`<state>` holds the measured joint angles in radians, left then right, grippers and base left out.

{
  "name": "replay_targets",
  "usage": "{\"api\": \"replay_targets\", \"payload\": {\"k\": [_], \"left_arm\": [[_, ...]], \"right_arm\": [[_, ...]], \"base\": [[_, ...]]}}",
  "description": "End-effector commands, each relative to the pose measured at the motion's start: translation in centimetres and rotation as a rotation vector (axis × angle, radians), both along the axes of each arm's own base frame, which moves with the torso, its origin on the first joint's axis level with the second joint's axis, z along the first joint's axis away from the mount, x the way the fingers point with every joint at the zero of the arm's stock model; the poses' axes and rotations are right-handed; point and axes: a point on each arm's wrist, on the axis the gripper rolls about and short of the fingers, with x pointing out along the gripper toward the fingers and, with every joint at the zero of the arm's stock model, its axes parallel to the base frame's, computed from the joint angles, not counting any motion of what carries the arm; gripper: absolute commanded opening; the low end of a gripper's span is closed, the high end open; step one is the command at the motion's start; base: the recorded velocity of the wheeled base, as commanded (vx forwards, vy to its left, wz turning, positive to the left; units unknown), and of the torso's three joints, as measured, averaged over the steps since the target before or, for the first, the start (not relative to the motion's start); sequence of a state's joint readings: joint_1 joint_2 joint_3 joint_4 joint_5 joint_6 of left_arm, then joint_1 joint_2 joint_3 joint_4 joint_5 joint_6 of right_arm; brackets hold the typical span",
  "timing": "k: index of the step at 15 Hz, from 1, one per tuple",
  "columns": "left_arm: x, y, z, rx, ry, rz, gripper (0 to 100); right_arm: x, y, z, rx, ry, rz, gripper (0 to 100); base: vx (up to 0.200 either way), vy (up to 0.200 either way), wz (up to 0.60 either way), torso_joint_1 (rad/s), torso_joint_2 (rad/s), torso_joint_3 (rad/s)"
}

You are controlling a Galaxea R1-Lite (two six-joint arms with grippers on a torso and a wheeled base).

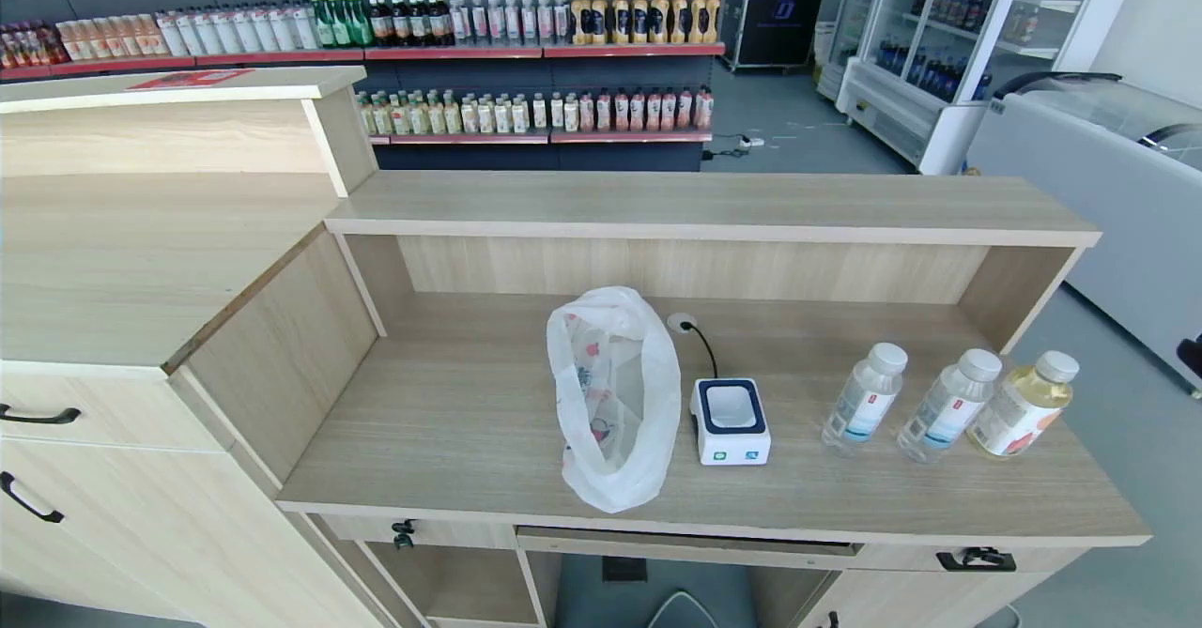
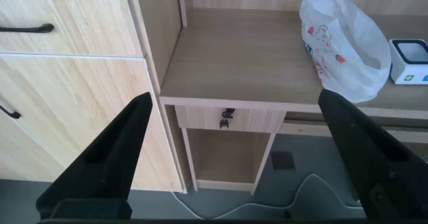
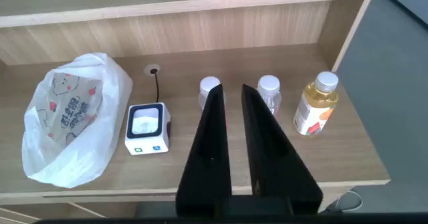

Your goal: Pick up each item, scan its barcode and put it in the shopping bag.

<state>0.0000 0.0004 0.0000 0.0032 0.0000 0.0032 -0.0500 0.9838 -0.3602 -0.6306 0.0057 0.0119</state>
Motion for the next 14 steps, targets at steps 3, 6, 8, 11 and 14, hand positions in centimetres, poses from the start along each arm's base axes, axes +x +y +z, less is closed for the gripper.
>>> {"api": "replay_targets", "payload": {"k": [3,6,8,11,14], "left_arm": [[0.0,0.0,0.0,0.000,-0.001,0.000,100],[0.0,0.0,0.0,0.000,-0.001,0.000,100],[0.0,0.0,0.0,0.000,-0.001,0.000,100],[0.0,0.0,0.0,0.000,-0.001,0.000,100],[0.0,0.0,0.0,0.000,-0.001,0.000,100]], "right_arm": [[12.8,-2.1,-6.6,-0.038,0.149,-0.014,100],[15.1,-2.4,-9.9,-0.098,0.182,0.045,100],[15.3,-2.6,-12.1,-0.091,0.264,0.045,100],[16.3,-2.8,-13.6,-0.101,0.252,0.042,100],[16.8,-2.7,-15.0,-0.125,0.267,0.049,100]], "base": [[0.000,0.000,0.00,0.000,0.00,0.000],[0.000,0.000,0.00,0.000,0.00,0.000],[0.000,0.000,0.00,0.000,0.00,0.000],[0.000,0.000,0.00,0.000,0.00,0.000],[0.000,0.000,0.00,0.000,0.00,0.000]]}}
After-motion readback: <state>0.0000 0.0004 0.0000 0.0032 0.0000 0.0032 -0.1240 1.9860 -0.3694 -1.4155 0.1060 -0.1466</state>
